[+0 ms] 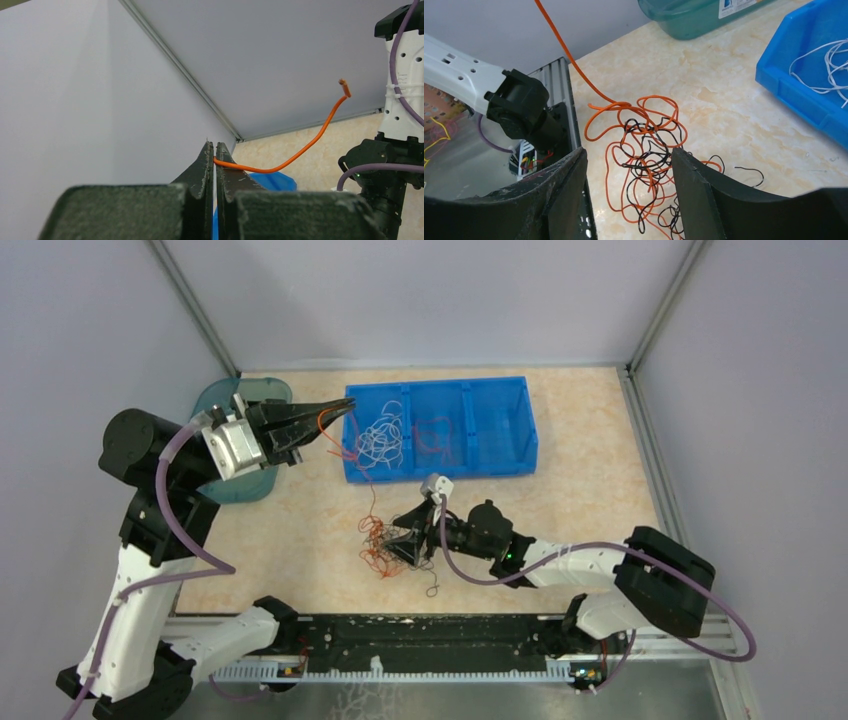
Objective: Untangle the cables
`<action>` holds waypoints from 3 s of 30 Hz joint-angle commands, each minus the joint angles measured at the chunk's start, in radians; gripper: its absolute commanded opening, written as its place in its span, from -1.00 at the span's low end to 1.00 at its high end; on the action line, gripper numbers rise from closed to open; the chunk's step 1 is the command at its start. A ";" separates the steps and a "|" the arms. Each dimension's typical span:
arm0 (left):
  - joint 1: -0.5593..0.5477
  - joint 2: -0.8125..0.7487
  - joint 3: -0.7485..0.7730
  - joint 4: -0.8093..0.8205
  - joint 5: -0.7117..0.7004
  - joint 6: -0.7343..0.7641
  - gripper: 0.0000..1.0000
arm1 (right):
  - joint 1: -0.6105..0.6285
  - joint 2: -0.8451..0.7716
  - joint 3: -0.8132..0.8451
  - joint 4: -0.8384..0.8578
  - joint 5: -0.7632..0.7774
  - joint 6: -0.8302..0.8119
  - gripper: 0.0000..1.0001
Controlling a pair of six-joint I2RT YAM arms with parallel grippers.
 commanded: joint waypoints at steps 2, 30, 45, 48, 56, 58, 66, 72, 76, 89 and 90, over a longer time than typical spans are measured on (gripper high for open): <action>-0.002 -0.001 0.011 0.037 0.016 -0.017 -1.00 | -0.004 0.044 0.070 0.091 0.012 0.016 0.27; -0.002 -0.003 0.014 0.037 0.019 -0.020 -1.00 | -0.057 -0.184 -0.074 0.032 -0.015 0.026 0.11; -0.003 -0.002 0.017 0.037 0.025 -0.023 -1.00 | -0.104 -0.206 -0.071 0.001 -0.092 0.027 0.41; -0.003 -0.001 0.023 0.038 0.025 -0.024 -1.00 | -0.115 -0.173 -0.052 0.017 -0.114 0.027 0.39; -0.002 0.003 0.031 0.037 0.025 -0.030 -1.00 | -0.118 -0.060 0.001 0.102 -0.175 0.040 0.38; -0.002 0.005 0.033 0.038 0.025 -0.030 -1.00 | -0.118 -0.041 0.000 0.145 -0.182 0.062 0.38; -0.003 0.006 0.035 0.037 0.025 -0.031 -1.00 | -0.113 0.066 0.029 0.268 -0.180 0.116 0.38; -0.002 0.009 0.041 0.038 0.026 -0.035 -1.00 | -0.104 0.122 0.053 0.321 -0.169 0.131 0.37; -0.002 0.011 0.044 0.045 0.027 -0.044 -1.00 | -0.097 0.153 0.064 0.355 -0.159 0.139 0.33; -0.002 0.021 0.062 0.048 0.028 -0.059 -1.00 | -0.075 0.233 0.104 0.402 -0.142 0.105 0.23; -0.003 0.024 0.063 0.048 0.028 -0.059 -1.00 | -0.067 0.239 0.109 0.406 -0.140 0.099 0.24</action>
